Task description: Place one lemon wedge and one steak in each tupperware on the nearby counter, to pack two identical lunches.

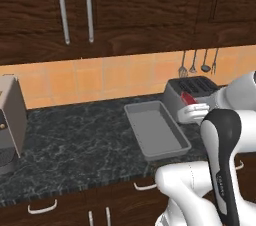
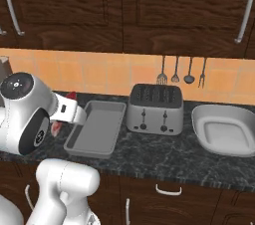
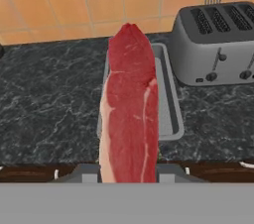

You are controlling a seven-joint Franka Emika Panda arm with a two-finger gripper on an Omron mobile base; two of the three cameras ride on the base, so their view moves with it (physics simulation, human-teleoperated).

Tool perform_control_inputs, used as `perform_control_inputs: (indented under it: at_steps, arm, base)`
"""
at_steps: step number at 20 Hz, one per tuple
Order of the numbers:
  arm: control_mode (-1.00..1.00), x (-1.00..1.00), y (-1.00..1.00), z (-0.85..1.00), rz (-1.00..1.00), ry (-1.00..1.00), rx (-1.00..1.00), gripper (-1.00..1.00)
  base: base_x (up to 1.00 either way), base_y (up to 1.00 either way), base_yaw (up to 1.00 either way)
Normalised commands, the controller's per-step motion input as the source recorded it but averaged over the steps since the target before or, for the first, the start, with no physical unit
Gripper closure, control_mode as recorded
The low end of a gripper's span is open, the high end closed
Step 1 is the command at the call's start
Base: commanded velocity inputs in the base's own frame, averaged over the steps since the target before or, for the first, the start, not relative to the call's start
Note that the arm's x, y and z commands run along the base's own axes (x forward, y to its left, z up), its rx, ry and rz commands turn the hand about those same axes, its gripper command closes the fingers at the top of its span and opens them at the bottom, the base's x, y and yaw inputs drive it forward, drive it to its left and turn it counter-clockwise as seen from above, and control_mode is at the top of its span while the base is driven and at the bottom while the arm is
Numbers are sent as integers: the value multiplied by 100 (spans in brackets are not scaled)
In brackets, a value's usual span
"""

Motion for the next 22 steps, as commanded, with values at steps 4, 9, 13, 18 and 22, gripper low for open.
perform_control_inputs:
  at_steps: [4, 9, 13, 18, 22]
  arm:
    - [100, 0, 0, 0, 0, 0, 0, 100]
    - [100, 0, 0, 0, 0, 0, 0, 100]
    - [-100, 48, 17, -45, -2, 0, 0, 100]
    - [-100, 48, 9, -61, -3, 1, 0, 100]
    - [-100, 78, 3, -78, -2, 0, -2, 100]
  base:
    - [64, 35, 0]
    - [46, 25, -1]
    - [0, 0, 0]
    - [0, 0, 0]
    - [0, 0, 0]
